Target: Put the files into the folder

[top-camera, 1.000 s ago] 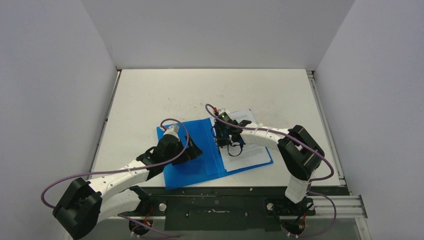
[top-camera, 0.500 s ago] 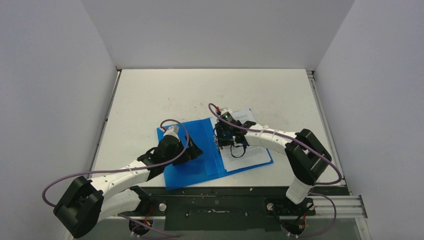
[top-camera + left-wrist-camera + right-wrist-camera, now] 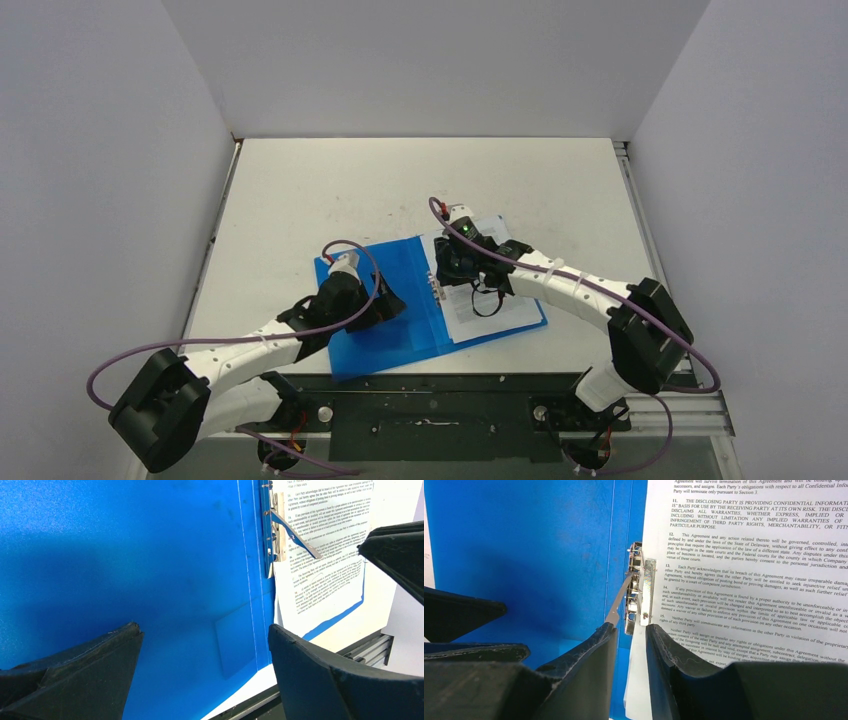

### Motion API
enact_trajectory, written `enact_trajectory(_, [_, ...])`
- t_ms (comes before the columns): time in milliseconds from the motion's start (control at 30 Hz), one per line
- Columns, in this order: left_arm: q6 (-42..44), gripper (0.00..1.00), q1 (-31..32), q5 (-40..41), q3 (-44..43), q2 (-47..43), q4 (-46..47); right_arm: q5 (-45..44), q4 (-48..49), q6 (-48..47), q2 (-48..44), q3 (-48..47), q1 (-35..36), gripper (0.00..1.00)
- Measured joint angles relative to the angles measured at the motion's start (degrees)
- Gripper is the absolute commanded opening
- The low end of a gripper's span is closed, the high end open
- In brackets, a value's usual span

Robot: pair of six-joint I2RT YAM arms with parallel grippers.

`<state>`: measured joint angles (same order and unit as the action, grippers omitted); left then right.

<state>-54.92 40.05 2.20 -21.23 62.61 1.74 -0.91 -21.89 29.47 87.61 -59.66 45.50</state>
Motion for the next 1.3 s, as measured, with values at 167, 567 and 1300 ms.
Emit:
enact_trajectory(167, [0.00, 0.97, 0.15, 0.15, 0.00, 0.96, 0.70, -0.04, -1.38, 0.02, 0.35, -1.55, 0.76, 0.29])
enact_trajectory(567, [0.00, 0.97, 0.48, 0.55, 0.00, 1.84, 1.14, -0.37, -2.40, -0.07, 6.54, -6.16, 2.97, 0.25])
enact_trajectory(1300, [-0.72, 0.98, 1.11, 1.90, 0.74, 1.97, 1.95, -2.43, -4.15, -0.63, 8.92, -6.49, 5.29, 0.12])
